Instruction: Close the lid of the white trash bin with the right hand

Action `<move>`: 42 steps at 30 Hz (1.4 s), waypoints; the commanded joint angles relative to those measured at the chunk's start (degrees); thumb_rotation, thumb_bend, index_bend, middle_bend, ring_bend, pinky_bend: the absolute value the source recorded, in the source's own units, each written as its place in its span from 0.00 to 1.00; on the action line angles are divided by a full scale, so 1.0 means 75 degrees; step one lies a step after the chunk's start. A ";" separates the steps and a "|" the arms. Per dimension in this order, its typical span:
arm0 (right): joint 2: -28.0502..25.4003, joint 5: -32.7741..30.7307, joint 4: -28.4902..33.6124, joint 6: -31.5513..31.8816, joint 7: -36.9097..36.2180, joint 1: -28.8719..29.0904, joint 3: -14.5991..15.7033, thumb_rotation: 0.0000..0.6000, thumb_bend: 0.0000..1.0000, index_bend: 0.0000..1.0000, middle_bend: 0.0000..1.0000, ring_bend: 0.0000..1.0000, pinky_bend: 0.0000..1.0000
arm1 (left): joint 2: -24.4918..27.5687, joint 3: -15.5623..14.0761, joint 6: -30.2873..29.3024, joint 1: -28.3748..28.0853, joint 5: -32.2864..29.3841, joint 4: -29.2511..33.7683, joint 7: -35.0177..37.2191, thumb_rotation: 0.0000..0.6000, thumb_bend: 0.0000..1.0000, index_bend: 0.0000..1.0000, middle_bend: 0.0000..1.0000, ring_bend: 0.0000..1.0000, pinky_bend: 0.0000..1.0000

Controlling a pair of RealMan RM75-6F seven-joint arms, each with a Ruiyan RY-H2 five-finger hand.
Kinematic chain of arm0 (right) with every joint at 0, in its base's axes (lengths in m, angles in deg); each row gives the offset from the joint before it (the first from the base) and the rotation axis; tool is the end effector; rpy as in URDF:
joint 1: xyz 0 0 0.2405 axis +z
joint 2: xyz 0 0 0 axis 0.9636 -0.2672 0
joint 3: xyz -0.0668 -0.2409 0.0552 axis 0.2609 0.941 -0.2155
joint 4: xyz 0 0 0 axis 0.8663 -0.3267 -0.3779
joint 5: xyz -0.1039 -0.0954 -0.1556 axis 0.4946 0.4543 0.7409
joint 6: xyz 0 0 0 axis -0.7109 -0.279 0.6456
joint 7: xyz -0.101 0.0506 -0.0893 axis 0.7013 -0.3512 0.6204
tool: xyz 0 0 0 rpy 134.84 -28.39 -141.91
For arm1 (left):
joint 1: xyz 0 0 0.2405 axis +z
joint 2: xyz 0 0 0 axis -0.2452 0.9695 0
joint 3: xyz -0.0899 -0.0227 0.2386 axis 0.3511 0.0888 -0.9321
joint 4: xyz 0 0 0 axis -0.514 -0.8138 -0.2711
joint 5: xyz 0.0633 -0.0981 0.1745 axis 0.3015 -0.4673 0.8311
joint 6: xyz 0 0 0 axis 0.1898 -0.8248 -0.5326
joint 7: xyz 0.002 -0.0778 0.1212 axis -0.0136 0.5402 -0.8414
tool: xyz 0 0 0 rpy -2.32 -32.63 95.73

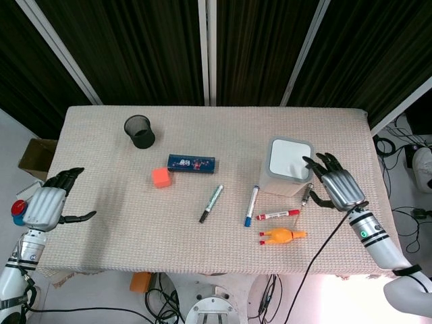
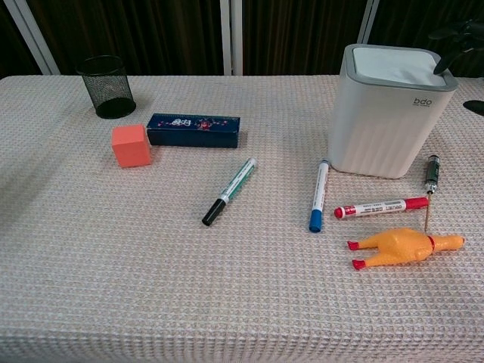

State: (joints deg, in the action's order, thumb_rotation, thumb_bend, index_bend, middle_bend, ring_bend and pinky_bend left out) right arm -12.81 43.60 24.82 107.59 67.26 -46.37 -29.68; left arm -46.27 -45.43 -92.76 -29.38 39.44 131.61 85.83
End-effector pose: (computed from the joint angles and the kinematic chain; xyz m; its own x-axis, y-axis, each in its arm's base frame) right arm -0.2384 -0.3029 0.1084 0.4016 -0.2523 0.8804 -0.8947 -0.3132 0.3184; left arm -0.3018 0.2389 0.1309 0.4046 0.0870 0.9103 0.9113 -0.1214 -0.3934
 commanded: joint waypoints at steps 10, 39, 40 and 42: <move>0.0062 -0.0029 -0.0043 -0.0054 -0.0029 0.0070 0.0132 1.00 0.34 0.00 0.24 0.00 0.00 | 0.0040 -0.0018 -0.0080 0.0100 -0.0021 -0.0044 0.0094 0.59 0.01 0.09 0.11 0.12 0.26; 0.1037 -0.0150 -0.1908 0.4566 0.0421 -0.3217 0.0726 1.00 0.27 0.00 0.00 0.00 0.00 | 0.0057 -0.0689 -0.1510 0.1163 0.0792 0.0075 -0.0506 0.58 0.01 0.09 0.11 0.12 0.26; 0.1153 -0.0272 -0.2138 0.4560 0.0361 -0.3331 0.0736 1.00 0.27 0.00 0.00 0.00 0.00 | 0.0042 -0.0739 -0.1554 0.1239 0.0795 0.0069 -0.0505 0.57 0.01 0.09 0.11 0.12 0.26; 0.1370 -0.0425 -0.2534 0.4579 0.0218 -0.3514 0.0727 1.00 0.28 0.00 0.00 0.00 0.00 | 0.0006 -0.0808 -0.1669 0.1372 0.0835 0.0031 -0.0443 0.55 0.01 0.09 0.11 0.12 0.26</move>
